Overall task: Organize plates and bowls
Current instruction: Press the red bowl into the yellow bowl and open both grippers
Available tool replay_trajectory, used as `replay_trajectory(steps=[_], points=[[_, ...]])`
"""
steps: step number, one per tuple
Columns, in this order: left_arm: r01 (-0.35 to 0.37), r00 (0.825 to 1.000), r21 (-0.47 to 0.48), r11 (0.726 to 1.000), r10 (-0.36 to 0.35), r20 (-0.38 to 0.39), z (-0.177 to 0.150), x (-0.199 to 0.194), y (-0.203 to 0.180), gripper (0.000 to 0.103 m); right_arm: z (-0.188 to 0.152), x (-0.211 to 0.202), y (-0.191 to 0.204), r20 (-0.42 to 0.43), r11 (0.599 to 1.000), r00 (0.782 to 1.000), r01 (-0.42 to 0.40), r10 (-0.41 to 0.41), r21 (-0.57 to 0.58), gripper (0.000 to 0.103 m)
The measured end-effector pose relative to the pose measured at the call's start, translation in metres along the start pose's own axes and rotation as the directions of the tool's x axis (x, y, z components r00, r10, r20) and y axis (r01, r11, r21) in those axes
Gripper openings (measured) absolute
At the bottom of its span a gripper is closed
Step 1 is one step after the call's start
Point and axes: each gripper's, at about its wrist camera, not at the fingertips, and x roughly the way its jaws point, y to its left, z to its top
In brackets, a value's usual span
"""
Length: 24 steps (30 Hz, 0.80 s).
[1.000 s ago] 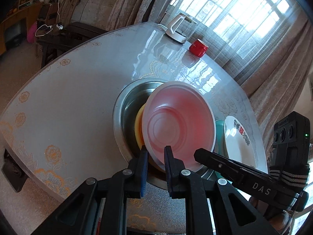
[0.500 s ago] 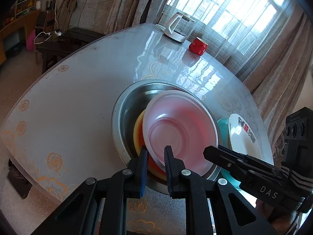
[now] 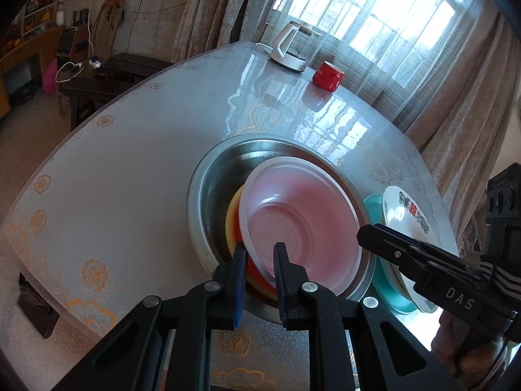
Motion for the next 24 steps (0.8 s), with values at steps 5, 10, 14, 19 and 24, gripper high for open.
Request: replay_trajectory(steps=[5,10,14,19,24], points=[[-0.021,1.0,0.029,0.999,0.021,0.011,-0.001,0.001,-0.003,0.016,0.004,0.007,0.004,-0.023,0.999,1.0,0.003,-0.004,-0.037,0.029],[-0.052,0.998,0.046,0.998,0.051,0.024,0.002,0.004,-0.004,0.016,0.003,0.019,0.013,-0.033,0.994,0.998,0.055,-0.059,-0.099,0.02],[-0.069,0.997,0.059,0.996,0.068,0.031,0.006,0.008,-0.006,0.018,0.005,0.023,0.011,-0.021,0.992,0.997,0.07,-0.072,-0.108,0.015],[-0.096,0.995,0.074,0.993,0.094,0.036,0.011,0.012,-0.009,0.018,0.011,0.026,0.009,-0.024,0.991,0.996,0.08,-0.083,-0.105,0.013],[-0.093,0.995,0.067,0.993,0.091,0.039,0.01,0.012,-0.007,0.018,0.012,0.025,0.006,-0.032,0.995,0.998,0.057,-0.059,-0.08,0.014]])
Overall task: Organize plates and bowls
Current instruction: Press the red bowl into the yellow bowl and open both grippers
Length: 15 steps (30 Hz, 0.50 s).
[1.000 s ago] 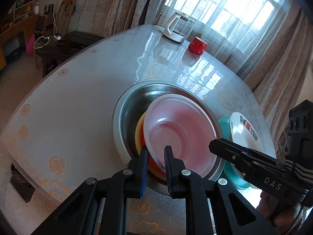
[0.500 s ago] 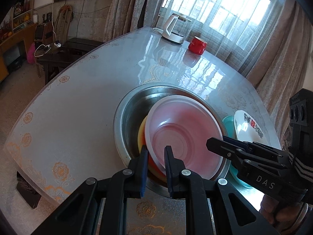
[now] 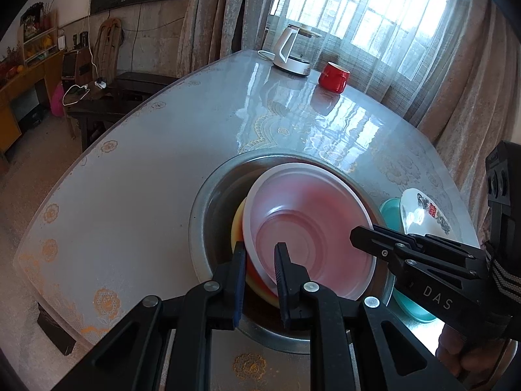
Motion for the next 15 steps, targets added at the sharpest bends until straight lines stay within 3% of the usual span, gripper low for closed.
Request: replay_trajectory(steps=[7,15], points=[[-0.018,1.0,-0.005,1.0,0.018,0.0,-0.001,-0.0005,0.0014,0.021,-0.0007,-0.0025,-0.0026,0.0,0.999,1.0,-0.021,0.021,0.024,0.02],[-0.026,1.0,-0.005,1.0,0.026,0.006,-0.0018,-0.0022,-0.0006,0.023,-0.0061,-0.0074,-0.0027,0.02,0.999,1.0,-0.016,0.016,0.027,0.021]])
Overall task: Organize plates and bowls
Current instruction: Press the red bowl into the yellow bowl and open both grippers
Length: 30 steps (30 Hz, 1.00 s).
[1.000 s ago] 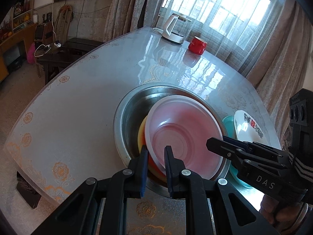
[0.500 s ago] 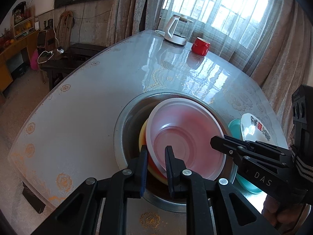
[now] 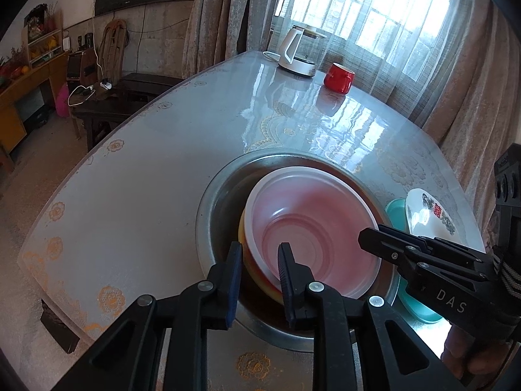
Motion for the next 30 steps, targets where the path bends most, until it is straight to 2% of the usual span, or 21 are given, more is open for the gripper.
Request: replay_trajectory(steps=[8,30], points=[[-0.01,1.0,0.0,1.0,0.01,0.013,-0.002,-0.003,-0.001,0.023,-0.005,-0.008,-0.003,0.045,1.0,0.999,0.013,-0.013,0.006,0.019],[-0.047,0.998,0.013,0.999,0.047,0.045,-0.01,-0.013,-0.006,0.023,-0.016,-0.019,-0.005,0.078,1.0,0.997,-0.027,0.025,0.015,0.019]])
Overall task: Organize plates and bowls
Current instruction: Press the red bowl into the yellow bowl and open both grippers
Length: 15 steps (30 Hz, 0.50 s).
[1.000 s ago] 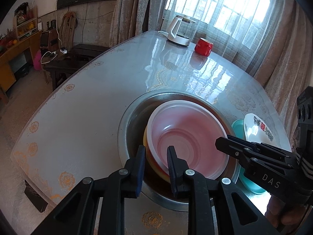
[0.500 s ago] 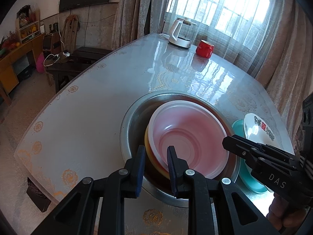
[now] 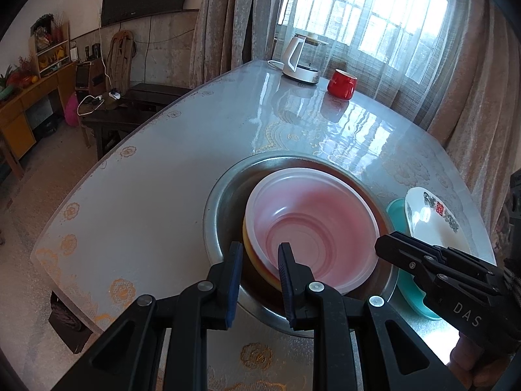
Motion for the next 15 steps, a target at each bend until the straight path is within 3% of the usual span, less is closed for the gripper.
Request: replay_trajectory(steps=[15], points=[[0.003,1.0,-0.006,1.0,-0.002,0.013,-0.004,-0.007,0.0,0.023,-0.017,-0.014,-0.01,-0.002,0.999,1.0,-0.008,0.008,0.047,0.022]])
